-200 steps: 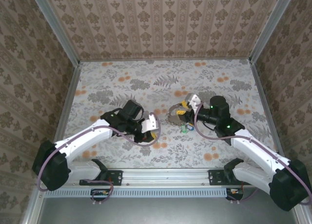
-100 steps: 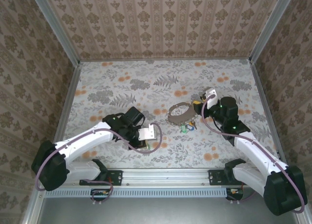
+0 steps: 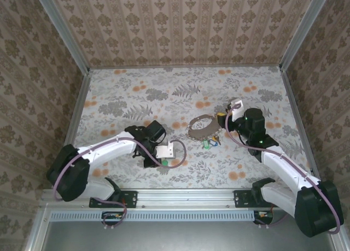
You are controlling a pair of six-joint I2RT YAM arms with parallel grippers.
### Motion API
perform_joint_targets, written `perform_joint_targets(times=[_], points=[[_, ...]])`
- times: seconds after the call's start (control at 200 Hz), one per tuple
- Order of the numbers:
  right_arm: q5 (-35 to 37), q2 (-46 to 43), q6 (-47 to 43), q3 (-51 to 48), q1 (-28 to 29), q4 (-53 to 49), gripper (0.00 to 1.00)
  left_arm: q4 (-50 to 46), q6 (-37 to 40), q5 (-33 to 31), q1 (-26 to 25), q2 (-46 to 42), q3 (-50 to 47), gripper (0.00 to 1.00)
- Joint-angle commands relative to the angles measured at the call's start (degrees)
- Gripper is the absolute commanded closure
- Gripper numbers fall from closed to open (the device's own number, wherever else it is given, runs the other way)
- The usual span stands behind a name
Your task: Put the keys on the keyring
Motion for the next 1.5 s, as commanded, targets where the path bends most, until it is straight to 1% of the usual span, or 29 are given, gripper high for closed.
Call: perform_joint_targets(times=[0.0,0.225,0.37,0.525,0.68,0.845,0.955,1.035,1.115,1.225,1.265,1.31,1.345,1.4,1.44,1.495], points=[[2.4,-1.7,1.1,-1.3,-0.2,0.7,0.54,2.0,0.5,1.2,-0.8,2.5,2.7,1.0],[3.0,-2.4,1.1,-2.1,-0.2,0.5,0.54,5.1,-0.2,3.3,-2.3,7.0,5.7,1.0],[3.1,-2.2,1.5,-2.6,-0.2,0.5,0.54,5.1,-0.6,4.6,-3.0,9.4,7.7,1.0],[3.3,-2.1,1.4,-2.2,-0.2,-1.5,0.54,3.6,-0.1,4.1,-2.4,7.1,7.8,1.0],[0.3,0.6,0.5,0.4,-0.2,-6.5,0.54,3.3,1.9,4.1,-1.3,4.7,6.0,1.0],[3.6,1.9,3.1,1.0,-0.2,-6.2,0.54,4.9,3.3,6.9,-0.8,10.7,8.4,1.0],[3.8,2.6,4.4,1.5,-0.2,-6.6,0.54,5.9,4.3,9.0,-0.2,15.0,11.6,1.0],[3.8,2.6,5.3,1.5,-0.2,-6.6,0.54,4.9,5.0,10.1,0.2,16.2,14.1,1.0],[3.6,2.2,5.8,1.7,-0.2,-7.3,0.54,3.9,5.5,12.1,1.0,14.5,14.2,1.0],[0.9,2.5,8.6,2.9,-0.2,-10.0,0.54,3.7,5.4,13.4,2.9,8.2,11.0,1.0],[-0.2,3.2,12.5,4.0,-0.1,-12.1,0.56,3.4,5.1,13.8,3.9,5.5,9.7,1.0],[0.7,5.1,20.6,5.7,0.6,-15.0,0.63,2.8,5.0,14.3,5.0,2.6,8.5,1.0],[-2.2,7.0,26.5,7.4,1.0,-18.5,0.66,2.5,4.8,14.4,6.0,0.5,7.8,1.0],[-11.1,11.4,34.6,10.6,2.4,-22.6,0.71,2.6,4.3,14.7,7.1,-2.1,6.7,1.0],[-17.9,15.1,37.7,12.6,4.6,-24.1,0.75,2.7,4.0,15.5,8.0,-3.4,6.2,1.0],[-27.5,19.9,39.2,14.3,9.0,-22.3,0.79,3.2,3.6,16.5,8.8,-4.5,5.6,1.0]])
